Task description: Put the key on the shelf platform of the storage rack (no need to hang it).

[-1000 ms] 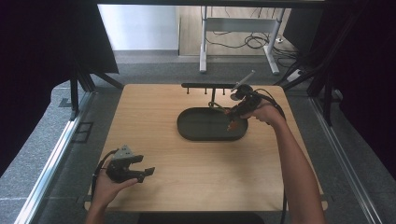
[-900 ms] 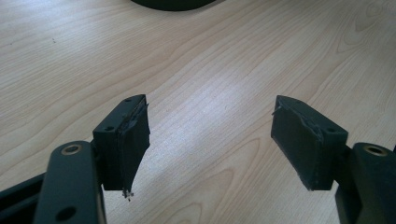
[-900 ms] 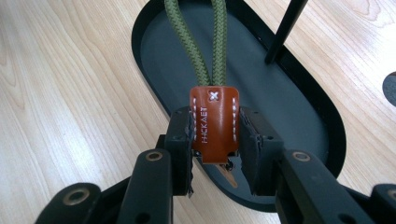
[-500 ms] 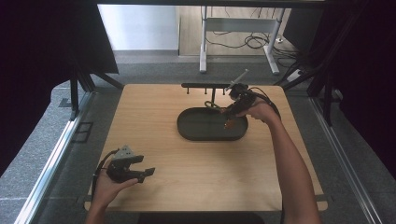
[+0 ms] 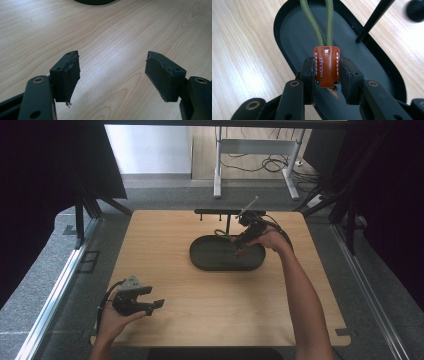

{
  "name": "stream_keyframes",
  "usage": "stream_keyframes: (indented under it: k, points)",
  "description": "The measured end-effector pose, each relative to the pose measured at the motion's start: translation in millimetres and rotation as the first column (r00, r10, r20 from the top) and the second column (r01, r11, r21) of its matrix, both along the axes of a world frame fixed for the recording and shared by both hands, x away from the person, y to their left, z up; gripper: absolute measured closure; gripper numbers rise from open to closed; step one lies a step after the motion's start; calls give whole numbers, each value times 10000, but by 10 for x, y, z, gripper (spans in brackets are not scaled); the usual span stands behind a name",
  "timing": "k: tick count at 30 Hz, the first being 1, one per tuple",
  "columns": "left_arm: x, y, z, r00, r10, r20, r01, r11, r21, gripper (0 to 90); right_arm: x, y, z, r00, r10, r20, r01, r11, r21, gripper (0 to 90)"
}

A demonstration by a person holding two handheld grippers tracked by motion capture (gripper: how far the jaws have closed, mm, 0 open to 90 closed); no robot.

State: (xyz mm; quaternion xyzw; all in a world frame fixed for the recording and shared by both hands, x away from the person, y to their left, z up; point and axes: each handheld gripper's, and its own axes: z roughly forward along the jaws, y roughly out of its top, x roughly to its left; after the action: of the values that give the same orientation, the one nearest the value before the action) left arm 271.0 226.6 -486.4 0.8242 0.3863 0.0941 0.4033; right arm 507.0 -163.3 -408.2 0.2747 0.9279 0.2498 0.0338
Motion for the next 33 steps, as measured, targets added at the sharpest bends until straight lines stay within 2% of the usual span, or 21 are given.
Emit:
stream_keyframes:
  k: [18,33]
  points:
    - [-1,-14,-13,10000,-45,-36,45,10000,68,283,8,79,-274,10000,-11,-17,10,9991,-434,651]
    - [-2,-30,-17,9999,-127,-70,128,9998,160,279,-78,-7,-137,9997,-96,236,98,9999,-67,610]
